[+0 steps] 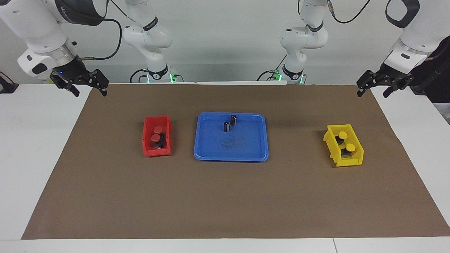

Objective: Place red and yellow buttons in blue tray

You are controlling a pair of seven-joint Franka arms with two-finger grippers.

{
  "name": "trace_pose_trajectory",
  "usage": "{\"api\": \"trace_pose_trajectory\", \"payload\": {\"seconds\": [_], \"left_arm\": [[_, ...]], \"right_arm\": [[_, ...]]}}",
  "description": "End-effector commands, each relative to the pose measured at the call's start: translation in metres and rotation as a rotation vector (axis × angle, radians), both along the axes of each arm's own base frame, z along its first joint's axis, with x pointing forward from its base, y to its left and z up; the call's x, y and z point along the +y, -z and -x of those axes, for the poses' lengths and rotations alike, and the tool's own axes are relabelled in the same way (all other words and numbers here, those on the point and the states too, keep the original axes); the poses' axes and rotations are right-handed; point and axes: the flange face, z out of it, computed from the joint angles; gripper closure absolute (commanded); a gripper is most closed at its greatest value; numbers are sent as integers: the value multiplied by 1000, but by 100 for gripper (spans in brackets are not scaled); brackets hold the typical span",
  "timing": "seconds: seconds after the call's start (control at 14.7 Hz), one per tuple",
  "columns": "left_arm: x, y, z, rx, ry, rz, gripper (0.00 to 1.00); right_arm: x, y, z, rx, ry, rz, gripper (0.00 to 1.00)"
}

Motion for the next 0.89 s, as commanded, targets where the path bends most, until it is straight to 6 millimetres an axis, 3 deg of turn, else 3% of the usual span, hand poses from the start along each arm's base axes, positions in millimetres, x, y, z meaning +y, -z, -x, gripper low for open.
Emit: {"api": "trace_pose_trajectory", "payload": {"seconds": [0.0,0.82], "left_arm": [[1,-1,10,7,-5,-13,0],[3,2,13,41,-10,-12,0]], "right_arm": [[0,-3,3,7,-22,8,0],[2,-3,4,9,-28,15,0]]}}
